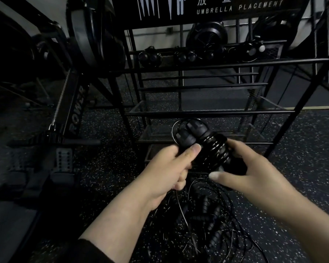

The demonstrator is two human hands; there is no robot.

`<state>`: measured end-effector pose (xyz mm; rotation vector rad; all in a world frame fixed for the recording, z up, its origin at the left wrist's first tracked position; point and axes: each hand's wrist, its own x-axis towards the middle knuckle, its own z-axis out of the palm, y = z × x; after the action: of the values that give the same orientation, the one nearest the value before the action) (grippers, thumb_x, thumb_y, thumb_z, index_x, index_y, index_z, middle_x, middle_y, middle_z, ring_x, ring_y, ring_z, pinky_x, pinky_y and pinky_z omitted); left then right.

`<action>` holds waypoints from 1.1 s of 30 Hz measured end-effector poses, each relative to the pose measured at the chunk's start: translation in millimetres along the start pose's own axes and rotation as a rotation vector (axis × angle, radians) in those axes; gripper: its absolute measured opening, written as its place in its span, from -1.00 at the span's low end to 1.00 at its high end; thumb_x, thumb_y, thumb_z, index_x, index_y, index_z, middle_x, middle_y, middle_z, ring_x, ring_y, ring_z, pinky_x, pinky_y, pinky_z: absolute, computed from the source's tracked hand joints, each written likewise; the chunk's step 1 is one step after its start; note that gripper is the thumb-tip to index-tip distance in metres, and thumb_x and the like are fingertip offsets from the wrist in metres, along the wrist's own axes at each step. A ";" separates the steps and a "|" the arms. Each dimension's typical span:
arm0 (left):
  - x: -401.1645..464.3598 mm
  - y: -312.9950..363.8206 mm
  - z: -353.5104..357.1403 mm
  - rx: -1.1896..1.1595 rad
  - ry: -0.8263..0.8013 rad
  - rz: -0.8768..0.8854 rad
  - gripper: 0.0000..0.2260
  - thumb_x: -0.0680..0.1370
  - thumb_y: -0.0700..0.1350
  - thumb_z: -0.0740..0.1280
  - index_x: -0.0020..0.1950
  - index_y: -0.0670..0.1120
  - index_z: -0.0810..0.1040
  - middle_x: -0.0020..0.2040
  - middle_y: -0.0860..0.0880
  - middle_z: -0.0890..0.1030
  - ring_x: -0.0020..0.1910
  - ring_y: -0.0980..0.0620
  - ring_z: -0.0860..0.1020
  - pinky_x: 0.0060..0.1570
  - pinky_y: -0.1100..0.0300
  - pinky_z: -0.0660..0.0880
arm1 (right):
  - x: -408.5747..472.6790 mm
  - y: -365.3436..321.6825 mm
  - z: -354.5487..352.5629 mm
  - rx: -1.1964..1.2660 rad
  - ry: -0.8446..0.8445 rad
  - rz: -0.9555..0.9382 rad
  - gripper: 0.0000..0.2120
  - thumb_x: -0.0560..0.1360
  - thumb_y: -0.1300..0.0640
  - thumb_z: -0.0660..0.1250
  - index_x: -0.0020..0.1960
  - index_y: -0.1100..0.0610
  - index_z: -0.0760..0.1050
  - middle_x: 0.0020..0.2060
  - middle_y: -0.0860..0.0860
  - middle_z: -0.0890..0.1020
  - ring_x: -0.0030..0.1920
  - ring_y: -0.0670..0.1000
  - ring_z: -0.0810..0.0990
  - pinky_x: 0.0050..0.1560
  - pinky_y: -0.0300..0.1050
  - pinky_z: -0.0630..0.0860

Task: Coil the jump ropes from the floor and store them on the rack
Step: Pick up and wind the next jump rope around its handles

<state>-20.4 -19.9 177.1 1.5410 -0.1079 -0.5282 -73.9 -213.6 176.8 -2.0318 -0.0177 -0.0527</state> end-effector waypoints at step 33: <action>-6.1 -1.0 14.3 0.001 -0.081 -0.077 -0.61 0.40 0.26 0.44 -0.02 -0.03 0.62 -0.19 0.03 0.62 -0.43 0.18 0.33 -0.45 0.29 0.24 | -2.9 -5.5 5.9 0.193 -0.049 0.105 -0.46 0.31 -0.26 0.45 0.27 -0.26 0.48 0.02 -0.23 0.72 0.04 -0.16 0.70 0.22 0.04 0.60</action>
<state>-31.6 -30.6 178.4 1.5301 -0.1110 -0.6519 -76.8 -205.9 178.9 -1.8372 0.0512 0.0625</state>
